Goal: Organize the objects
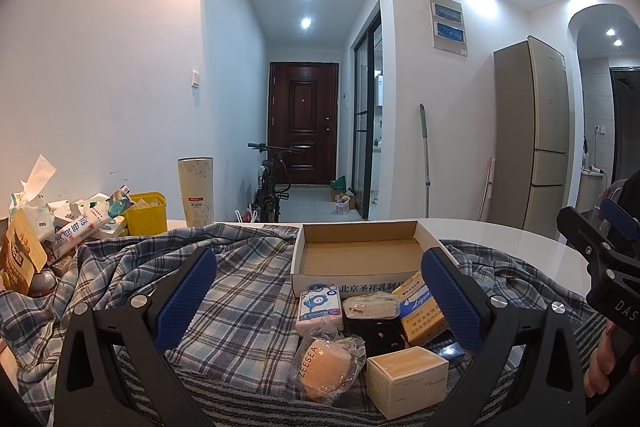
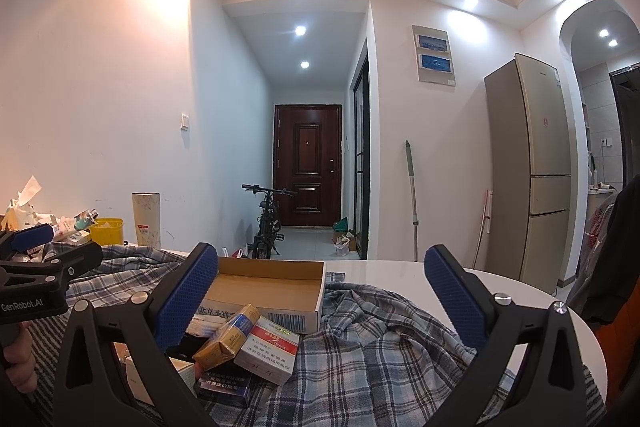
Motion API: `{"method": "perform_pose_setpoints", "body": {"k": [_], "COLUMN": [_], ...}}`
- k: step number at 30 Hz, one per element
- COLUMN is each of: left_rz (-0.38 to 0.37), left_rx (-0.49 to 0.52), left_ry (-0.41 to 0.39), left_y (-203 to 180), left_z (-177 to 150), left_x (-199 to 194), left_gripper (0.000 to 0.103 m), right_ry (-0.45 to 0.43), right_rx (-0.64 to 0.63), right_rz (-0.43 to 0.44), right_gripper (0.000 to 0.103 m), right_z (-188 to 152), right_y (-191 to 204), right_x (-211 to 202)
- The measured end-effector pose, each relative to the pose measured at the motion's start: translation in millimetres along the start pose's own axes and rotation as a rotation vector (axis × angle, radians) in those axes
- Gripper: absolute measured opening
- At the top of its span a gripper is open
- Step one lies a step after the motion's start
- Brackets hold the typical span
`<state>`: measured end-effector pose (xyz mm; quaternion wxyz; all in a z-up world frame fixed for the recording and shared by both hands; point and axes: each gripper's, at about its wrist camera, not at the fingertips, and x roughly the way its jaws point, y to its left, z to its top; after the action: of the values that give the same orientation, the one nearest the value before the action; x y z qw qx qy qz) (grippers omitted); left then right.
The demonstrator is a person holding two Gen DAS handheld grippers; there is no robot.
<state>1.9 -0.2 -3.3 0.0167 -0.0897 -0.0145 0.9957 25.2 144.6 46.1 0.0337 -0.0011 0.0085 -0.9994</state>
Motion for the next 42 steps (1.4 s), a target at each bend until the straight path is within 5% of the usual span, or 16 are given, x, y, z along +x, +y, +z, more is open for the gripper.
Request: {"method": "perform_pose_setpoints", "body": {"k": [42], "left_rz": [0.003], "left_rx": [0.000], "left_ry": [0.013], "left_y": [4.2], "left_z": [-3.0], "left_x": [3.9], "left_gripper": [0.103], "right_ry": [0.005], "right_rx": [-0.001], "right_rz": [0.004], "right_gripper": [0.103], "right_z": [0.1], "right_y": [0.7], "right_x": [1.3]}}
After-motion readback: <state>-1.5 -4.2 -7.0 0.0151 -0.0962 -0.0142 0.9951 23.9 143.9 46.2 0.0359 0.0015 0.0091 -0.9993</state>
